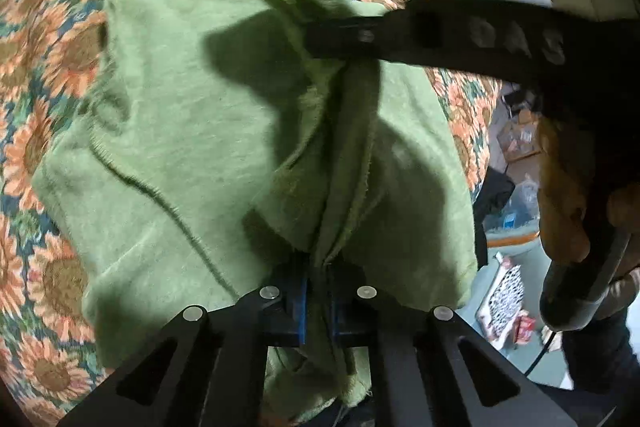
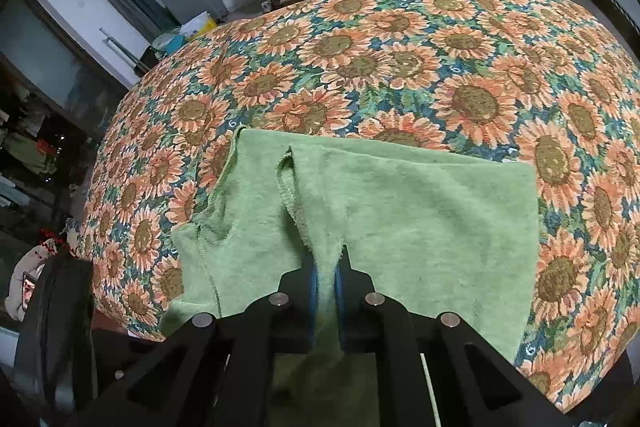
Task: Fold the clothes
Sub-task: 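Grasp the green shirt edge with the left gripper and lift it over the body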
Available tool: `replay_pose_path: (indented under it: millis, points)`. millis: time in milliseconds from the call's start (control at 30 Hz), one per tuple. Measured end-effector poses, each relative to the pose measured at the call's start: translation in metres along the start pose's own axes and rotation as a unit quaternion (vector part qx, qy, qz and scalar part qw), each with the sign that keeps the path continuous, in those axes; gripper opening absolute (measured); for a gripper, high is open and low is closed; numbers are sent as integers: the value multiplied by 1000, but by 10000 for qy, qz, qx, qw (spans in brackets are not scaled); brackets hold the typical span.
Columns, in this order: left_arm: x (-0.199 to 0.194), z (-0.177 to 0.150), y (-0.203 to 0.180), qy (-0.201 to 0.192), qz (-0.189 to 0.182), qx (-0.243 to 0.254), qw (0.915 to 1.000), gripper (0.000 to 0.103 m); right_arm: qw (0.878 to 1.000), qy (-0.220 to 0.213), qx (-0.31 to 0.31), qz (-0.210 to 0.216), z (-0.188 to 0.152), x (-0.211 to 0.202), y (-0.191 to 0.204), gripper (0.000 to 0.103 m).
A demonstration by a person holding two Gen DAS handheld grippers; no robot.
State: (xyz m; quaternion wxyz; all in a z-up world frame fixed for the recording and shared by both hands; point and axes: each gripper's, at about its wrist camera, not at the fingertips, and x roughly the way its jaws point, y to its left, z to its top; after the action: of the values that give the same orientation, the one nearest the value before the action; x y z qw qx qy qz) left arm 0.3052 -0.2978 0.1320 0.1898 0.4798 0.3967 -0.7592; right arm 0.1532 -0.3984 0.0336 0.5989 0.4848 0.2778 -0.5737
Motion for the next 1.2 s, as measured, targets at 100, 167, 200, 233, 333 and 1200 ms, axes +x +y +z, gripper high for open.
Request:
replay_pose_path:
  millis: [100, 167, 200, 233, 333, 1200]
  points:
    - [-8, -5, -6, -74, 100, 75, 9999, 7, 9996, -88, -204, -189, -2, -8, 8, 8]
    - [-13, -7, -10, -114, 157, 106, 9998, 7, 9989, -124, -377, -257, -1, -12, 16, 8]
    - [-16, -9, -10, -122, 151, 82, 9998, 7, 9985, -140, -446, -278, 0, -13, 20, 8]
    - [-18, -10, -9, -130, 146, 53, 9998, 7, 9982, -156, -506, -295, 1, -13, 24, 8]
    - [-30, -10, -3, -196, 88, -191, 9996, 7, 9979, -138, -561, -286, 4, -12, 32, 8]
    - [-59, -31, 87, -1003, 188, -1493, 9835, 6, 9975, -474, -501, 173, 31, -15, 55, 45]
